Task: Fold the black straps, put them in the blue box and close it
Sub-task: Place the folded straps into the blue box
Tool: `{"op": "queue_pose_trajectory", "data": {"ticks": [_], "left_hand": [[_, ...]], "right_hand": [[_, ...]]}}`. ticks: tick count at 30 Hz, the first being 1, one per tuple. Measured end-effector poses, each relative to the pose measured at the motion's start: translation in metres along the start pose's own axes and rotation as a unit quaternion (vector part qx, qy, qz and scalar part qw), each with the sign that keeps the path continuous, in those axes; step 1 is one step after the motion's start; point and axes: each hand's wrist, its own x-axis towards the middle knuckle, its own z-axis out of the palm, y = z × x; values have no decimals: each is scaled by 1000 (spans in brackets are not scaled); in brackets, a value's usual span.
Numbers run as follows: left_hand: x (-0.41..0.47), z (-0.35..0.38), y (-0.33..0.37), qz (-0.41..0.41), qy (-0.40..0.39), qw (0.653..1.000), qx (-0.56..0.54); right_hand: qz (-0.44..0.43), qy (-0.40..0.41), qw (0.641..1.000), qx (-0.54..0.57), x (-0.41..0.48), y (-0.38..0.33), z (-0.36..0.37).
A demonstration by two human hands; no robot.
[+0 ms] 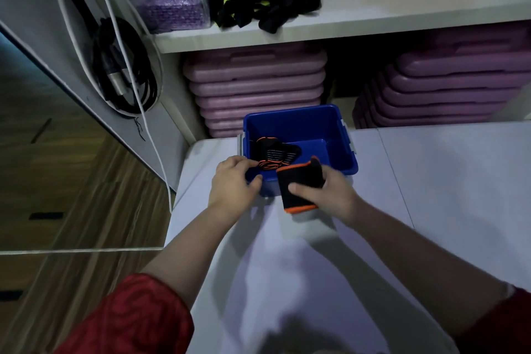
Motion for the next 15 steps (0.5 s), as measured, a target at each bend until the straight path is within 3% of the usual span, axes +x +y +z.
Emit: {"op": "queue_pose_trajectory", "data": {"ticks": [3, 6, 10, 15], "left_hand": [[16, -1, -2, -20, -4, 1000, -22], [33, -3, -2, -33, -44, 998, -4], [53, -5, -2, -38, -77, 996, 6], [67, -8, -10, -48, -59, 997, -9]], "right_hand": [[-32, 48, 996, -66, 31, -29, -8], [-12, 54, 982, -179, 76, -29, -2], [54, -3, 961, -271, 121, -10, 19], [131, -64, 942, -301, 140, -3, 36]]}}
